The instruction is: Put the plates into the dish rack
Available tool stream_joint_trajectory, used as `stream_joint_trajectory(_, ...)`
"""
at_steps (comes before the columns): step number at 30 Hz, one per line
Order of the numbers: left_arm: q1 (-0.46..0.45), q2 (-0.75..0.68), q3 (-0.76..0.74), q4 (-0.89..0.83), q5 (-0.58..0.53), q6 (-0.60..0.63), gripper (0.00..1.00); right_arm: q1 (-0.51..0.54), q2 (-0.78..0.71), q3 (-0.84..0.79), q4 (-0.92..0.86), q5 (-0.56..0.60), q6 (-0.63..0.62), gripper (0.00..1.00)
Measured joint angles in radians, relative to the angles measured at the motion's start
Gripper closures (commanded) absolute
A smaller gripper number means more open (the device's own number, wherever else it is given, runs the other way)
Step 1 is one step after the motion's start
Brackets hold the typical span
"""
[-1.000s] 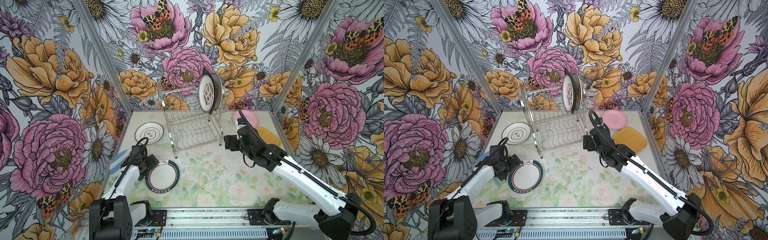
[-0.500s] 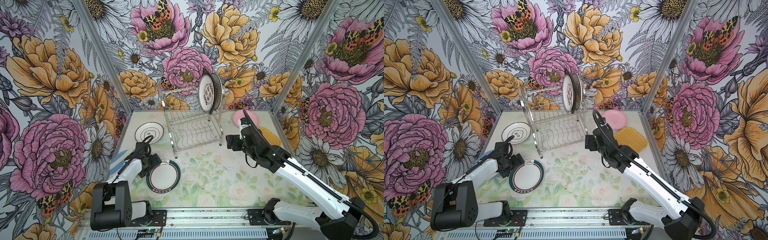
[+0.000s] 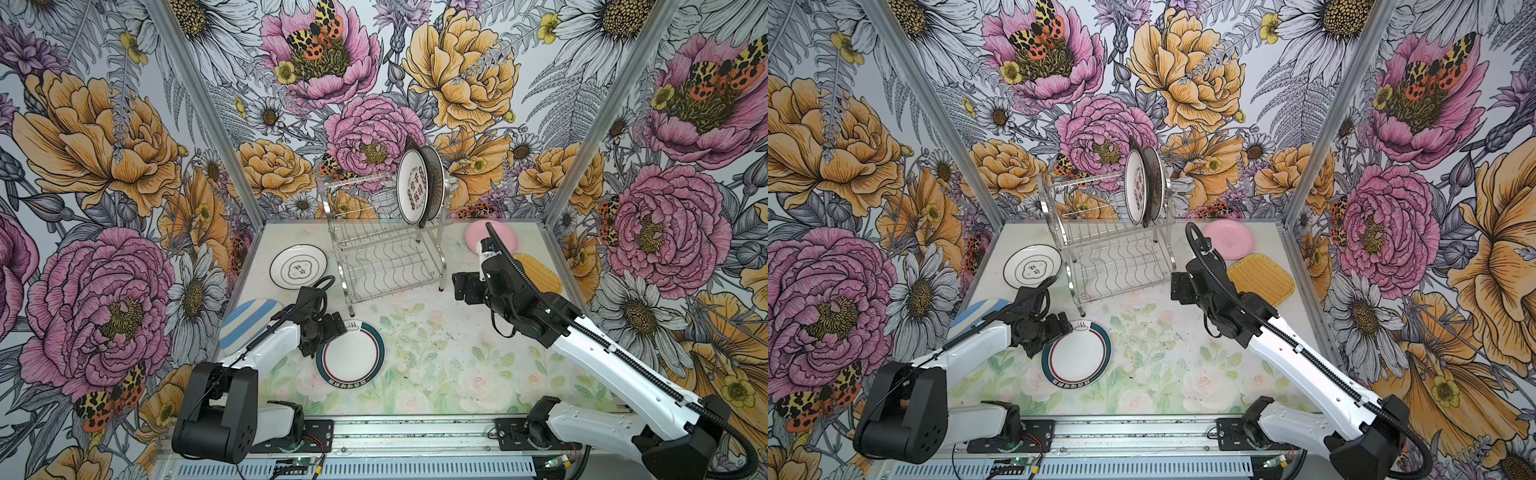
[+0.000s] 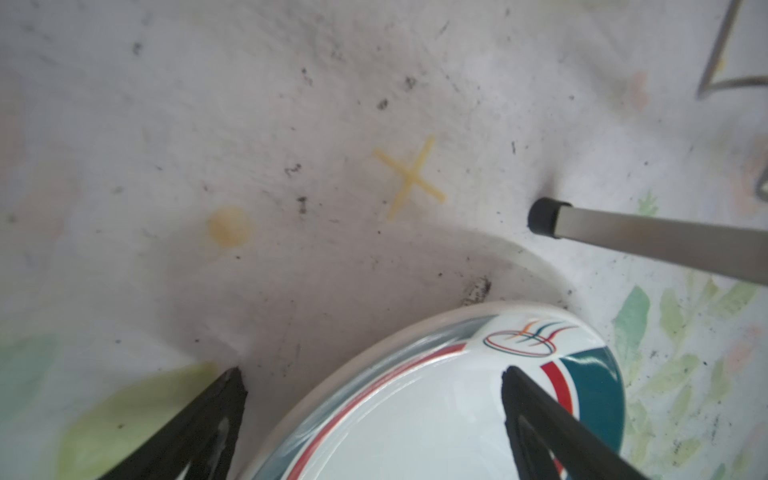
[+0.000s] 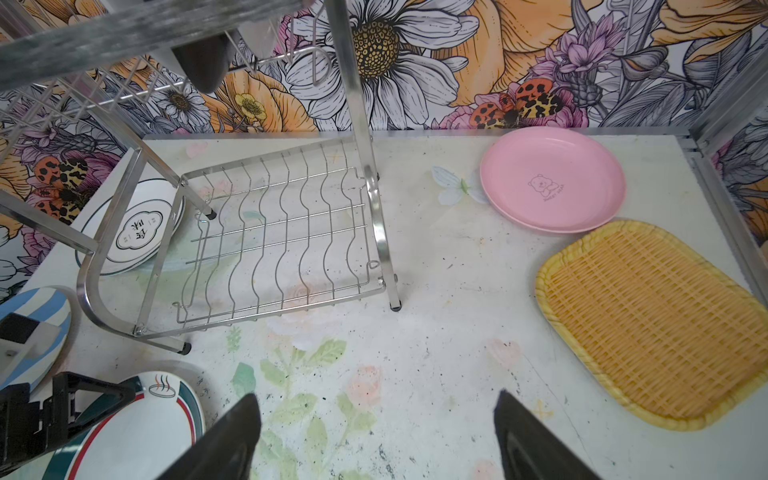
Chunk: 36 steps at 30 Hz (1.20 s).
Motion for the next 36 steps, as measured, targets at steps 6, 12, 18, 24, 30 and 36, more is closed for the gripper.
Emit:
stream_joint_trajectory(6, -0.158, 0.012, -0.002, 0.068, 0.014, -0.110, 0.04, 0.000, -0.002, -0.011, 0.000, -0.007, 0.001, 0.12)
stream_joint_trajectory(12, -0.275, 0.073, 0.027, 0.151, 0.023, -0.200, 0.04, 0.000, -0.002, -0.016, 0.000, -0.014, 0.011, 0.12)
stream_joint_trajectory(18, -0.266, 0.049, 0.002, 0.172, 0.055, -0.200, 0.06, 0.000, -0.005, -0.034, -0.001, -0.023, 0.021, 0.11)
stream_joint_trajectory(24, -0.228, -0.077, -0.101, 0.163, 0.093, -0.169, 0.17, 0.000, -0.006, -0.042, -0.003, -0.037, 0.026, 0.11)
stream_joint_trajectory(30, -0.228, -0.218, -0.198, 0.132, 0.116, -0.174, 0.37, -0.011, -0.006, -0.045, -0.003, -0.049, 0.027, 0.11)
stream_joint_trajectory(36, -0.228, -0.299, -0.264, 0.126, 0.143, -0.189, 0.50, -0.018, -0.006, -0.047, -0.004, -0.067, 0.027, 0.11)
